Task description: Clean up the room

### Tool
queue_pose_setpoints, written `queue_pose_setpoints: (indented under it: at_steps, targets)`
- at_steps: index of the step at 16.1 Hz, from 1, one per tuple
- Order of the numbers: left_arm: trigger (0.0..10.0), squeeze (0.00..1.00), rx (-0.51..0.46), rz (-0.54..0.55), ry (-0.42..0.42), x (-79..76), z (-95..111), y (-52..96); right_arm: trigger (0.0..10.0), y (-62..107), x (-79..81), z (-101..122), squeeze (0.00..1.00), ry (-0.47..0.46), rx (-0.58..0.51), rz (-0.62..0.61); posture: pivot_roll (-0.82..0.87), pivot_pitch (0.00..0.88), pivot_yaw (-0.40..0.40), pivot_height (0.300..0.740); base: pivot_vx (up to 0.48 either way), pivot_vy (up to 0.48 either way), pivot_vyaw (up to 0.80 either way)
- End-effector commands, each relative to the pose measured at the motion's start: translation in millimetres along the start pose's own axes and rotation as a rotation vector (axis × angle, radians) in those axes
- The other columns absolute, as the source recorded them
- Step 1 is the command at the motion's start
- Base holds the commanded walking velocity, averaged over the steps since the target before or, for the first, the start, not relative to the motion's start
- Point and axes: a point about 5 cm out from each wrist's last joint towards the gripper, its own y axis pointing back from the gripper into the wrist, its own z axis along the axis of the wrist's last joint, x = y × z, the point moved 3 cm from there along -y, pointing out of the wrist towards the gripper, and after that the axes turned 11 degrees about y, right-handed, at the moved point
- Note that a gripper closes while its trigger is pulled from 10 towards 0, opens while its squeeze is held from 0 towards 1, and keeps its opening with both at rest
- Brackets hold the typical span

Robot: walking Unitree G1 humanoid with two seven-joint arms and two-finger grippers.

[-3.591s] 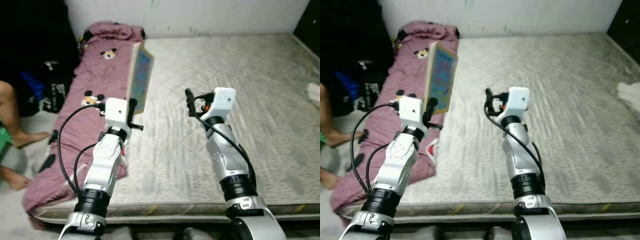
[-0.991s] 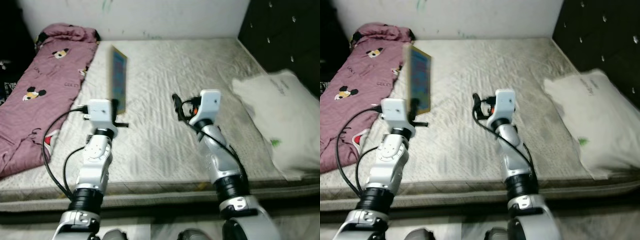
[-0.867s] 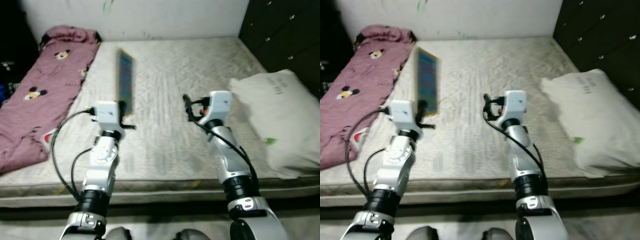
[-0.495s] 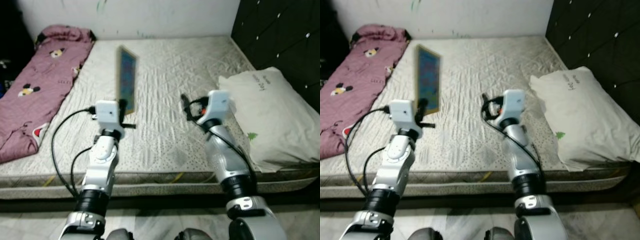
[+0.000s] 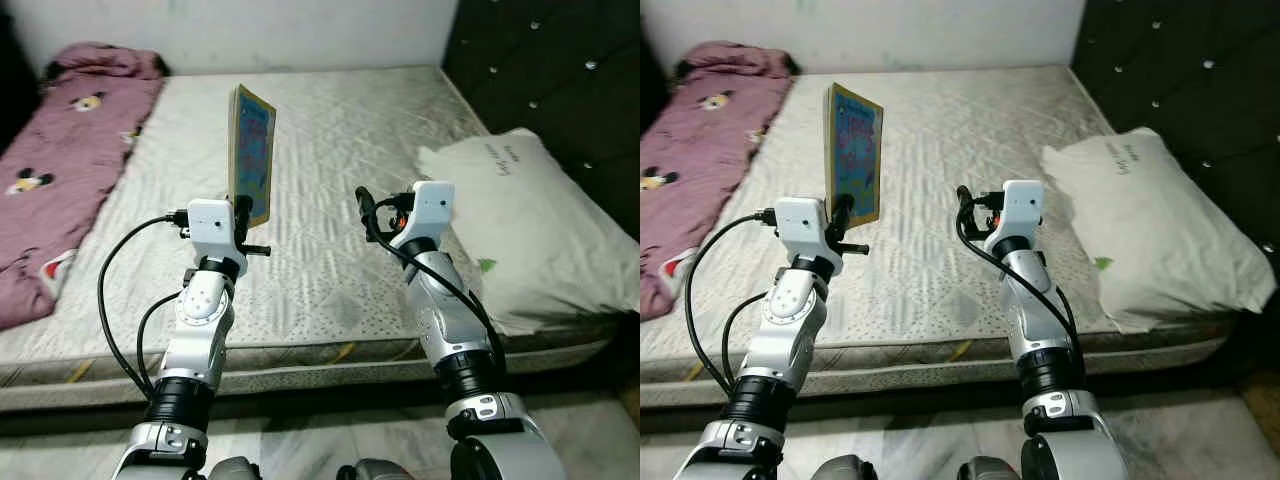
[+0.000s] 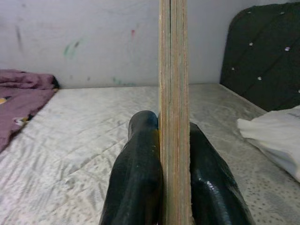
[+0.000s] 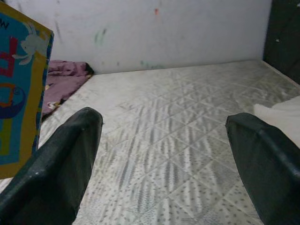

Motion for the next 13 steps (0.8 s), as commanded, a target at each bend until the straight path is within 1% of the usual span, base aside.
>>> queue_pose_setpoints:
  at_steps: [1,6,10,12,13]
  targets:
    - [10.0,0.0,-0.054,-0.027,-0.002,-3.3,13.0,-3.3,10.0,-2.5,0.8,4.4,0.0,-0.002,-0.009,0.008,-0.14,0.0,0.017,0.74,0.266,0.0,-0.47]
    - [10.0,0.0,-0.051,-0.033,-0.005,-3.9,12.3,-3.1,10.0,-2.7,-0.3,4.0,0.0,0.004,-0.008,0.006,-0.14,0.0,0.018,0.74,0.261,0.0,0.0]
    - [10.0,0.0,-0.028,-0.002,0.001,-4.4,8.3,-4.9,10.0,-3.0,-2.0,2.9,0.0,0.011,-0.005,0.0,-0.14,0.0,0.02,0.74,0.0,0.0,0.0]
    - [10.0,0.0,-0.024,-0.02,-0.002,-6.8,7.8,-4.8,10.0,-2.9,-3.4,2.3,0.0,0.014,-0.003,-0.006,-0.14,0.0,0.022,0.74,0.0,0.0,0.0]
    - [10.0,0.0,-0.024,-0.022,-0.006,-6.9,8.0,-5.0,10.0,-2.7,-3.7,0.6,0.0,0.014,0.008,-0.01,-0.14,0.0,0.023,0.74,0.0,0.0,-0.8]
